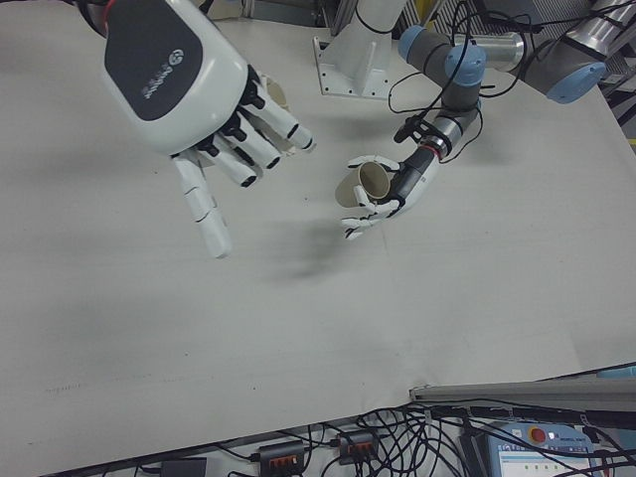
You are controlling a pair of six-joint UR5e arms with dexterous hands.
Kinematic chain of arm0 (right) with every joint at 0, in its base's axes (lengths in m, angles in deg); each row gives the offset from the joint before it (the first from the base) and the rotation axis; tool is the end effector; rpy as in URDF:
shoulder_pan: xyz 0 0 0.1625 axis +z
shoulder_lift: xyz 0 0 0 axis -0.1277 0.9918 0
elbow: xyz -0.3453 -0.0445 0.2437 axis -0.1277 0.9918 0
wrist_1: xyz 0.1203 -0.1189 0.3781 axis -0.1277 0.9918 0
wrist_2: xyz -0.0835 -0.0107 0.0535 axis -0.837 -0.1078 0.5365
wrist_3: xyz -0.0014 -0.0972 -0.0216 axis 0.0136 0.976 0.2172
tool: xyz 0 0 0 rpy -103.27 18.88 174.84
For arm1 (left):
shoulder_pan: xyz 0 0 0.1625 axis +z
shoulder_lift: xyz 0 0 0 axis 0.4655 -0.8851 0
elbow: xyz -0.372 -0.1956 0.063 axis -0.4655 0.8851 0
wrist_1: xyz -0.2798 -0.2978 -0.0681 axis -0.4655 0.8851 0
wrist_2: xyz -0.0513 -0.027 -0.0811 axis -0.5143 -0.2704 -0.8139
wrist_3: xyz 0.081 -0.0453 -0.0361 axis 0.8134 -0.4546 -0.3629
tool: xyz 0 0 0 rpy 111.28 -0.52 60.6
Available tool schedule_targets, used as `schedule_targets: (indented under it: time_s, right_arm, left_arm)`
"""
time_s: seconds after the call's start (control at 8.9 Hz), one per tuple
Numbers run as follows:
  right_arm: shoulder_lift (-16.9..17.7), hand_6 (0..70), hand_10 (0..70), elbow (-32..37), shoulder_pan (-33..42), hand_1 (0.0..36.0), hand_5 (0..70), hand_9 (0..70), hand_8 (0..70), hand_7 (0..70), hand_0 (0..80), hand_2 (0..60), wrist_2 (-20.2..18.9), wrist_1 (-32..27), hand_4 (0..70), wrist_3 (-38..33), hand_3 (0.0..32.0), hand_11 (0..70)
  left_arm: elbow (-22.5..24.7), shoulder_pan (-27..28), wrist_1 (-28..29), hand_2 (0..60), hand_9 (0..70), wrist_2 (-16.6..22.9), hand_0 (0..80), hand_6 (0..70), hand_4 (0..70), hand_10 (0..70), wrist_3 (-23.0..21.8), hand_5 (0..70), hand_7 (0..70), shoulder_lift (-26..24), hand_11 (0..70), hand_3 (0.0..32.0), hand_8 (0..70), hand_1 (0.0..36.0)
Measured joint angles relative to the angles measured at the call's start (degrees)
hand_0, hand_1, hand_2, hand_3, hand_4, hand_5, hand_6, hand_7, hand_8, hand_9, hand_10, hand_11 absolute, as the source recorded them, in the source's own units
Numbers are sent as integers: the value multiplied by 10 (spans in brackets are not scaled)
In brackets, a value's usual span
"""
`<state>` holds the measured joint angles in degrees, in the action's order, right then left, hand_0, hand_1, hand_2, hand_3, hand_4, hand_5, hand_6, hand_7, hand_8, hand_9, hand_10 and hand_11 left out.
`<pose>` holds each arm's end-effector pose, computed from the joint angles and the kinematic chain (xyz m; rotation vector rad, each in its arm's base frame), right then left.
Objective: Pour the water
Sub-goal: 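Carry both cups toward each other above the table center, then tilt the white cup in the right hand over the beige cup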
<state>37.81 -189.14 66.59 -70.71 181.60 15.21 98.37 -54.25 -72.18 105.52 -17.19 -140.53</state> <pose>-0.0120 -0.5506 0.3299 0.7713 -2.1719 1.2097 0.5896 -0.4867 0.1430 -0.6948 2.1809 -1.4855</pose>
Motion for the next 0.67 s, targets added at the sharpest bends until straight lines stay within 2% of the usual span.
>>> schedule_targets:
  time_s: [0.22,0.56,0.67]
  right_arm:
    - [-24,700,0,-43,-37,360,273,665,504,700,800,600,0,64,631,44,0,4]
    - [-36,700,0,-67,-95,360,268,650,493,700,800,600,4,120,667,81,0,0]
    - [-40,700,0,-69,-118,360,268,648,492,700,800,600,11,138,654,93,0,0]
  left_arm:
    - [-1,-9,-14,600,89,12,800,256,654,75,49,700,216,-31,145,0,138,360]
    - [3,-28,-45,600,83,35,800,246,630,70,83,700,207,-48,138,0,133,360]
    - [5,-34,-56,600,81,45,800,241,625,69,94,700,203,-55,137,0,131,360]
